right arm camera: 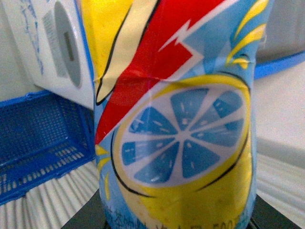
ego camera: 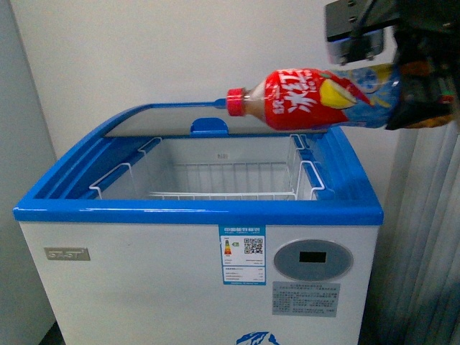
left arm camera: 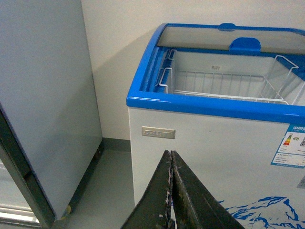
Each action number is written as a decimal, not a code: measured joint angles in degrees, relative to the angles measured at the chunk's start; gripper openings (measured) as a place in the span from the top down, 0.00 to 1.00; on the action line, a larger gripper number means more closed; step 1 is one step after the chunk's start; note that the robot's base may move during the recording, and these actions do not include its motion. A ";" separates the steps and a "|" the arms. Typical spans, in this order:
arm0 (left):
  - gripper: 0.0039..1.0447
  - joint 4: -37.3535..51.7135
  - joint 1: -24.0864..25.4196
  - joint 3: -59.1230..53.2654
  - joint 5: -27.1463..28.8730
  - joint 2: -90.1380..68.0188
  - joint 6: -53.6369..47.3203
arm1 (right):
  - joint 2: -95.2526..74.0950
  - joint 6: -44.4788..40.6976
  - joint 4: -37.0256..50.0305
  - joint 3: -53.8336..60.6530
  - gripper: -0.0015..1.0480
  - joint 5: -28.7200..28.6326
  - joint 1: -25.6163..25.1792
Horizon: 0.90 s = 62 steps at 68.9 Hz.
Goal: Put drink in fridge
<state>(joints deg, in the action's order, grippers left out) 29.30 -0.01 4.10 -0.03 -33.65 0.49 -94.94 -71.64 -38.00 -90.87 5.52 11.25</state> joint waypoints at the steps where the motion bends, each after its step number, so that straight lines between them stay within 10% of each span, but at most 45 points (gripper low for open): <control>1: 0.98 -0.39 0.00 -0.20 0.00 0.59 -0.02 | -1.20 -0.11 0.17 -1.05 0.62 0.37 0.55; 62: 0.98 -14.71 0.00 -3.28 0.02 19.10 -0.04 | -31.06 -0.17 11.74 -21.66 0.58 6.14 9.14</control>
<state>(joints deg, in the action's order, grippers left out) 14.59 -0.01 0.82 -0.01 -14.55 0.45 -125.99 -71.81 -26.26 -112.53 11.66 20.38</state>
